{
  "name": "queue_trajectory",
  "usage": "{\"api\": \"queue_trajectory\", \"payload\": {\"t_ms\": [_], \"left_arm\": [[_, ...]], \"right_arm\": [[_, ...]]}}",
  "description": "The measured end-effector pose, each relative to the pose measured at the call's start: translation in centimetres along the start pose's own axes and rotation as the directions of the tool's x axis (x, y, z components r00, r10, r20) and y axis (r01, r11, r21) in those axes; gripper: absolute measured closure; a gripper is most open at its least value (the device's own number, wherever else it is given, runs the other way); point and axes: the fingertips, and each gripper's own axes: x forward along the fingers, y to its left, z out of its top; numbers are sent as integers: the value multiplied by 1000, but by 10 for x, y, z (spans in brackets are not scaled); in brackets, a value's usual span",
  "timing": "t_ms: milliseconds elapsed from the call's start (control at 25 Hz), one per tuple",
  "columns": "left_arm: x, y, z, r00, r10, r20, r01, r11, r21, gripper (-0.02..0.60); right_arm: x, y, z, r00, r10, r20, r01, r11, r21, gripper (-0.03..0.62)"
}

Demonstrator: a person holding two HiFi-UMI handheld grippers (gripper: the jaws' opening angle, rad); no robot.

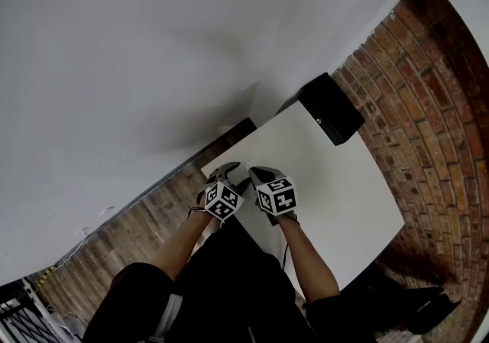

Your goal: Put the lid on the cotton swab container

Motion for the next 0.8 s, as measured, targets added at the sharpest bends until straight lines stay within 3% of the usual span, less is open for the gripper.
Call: {"api": "queue_trajectory", "payload": {"t_ms": [160,280,400,680,800], "left_arm": [[-27,1,-1,998,45,43,-42,997,-68,347],[-50,4,4,993,80,89,-71,992,-102,347],[-75,-2,13,984,103,145,-86,989,-117,360],[-117,-35,15,978,72,196,-49,992,-120,523],[-130,-50,14,976,63,209,-37,991,-126,555]], "right_arm": [[-31,0,2,989,-67,131,65,998,22,572],[-60,1,7,956,-168,242,169,985,18,572],[-87,7,1,927,-239,290,238,970,39,572],[-134,34,-38,891,-316,326,295,949,112,572],[-156,41,-52,862,-353,364,330,936,125,572]]}}
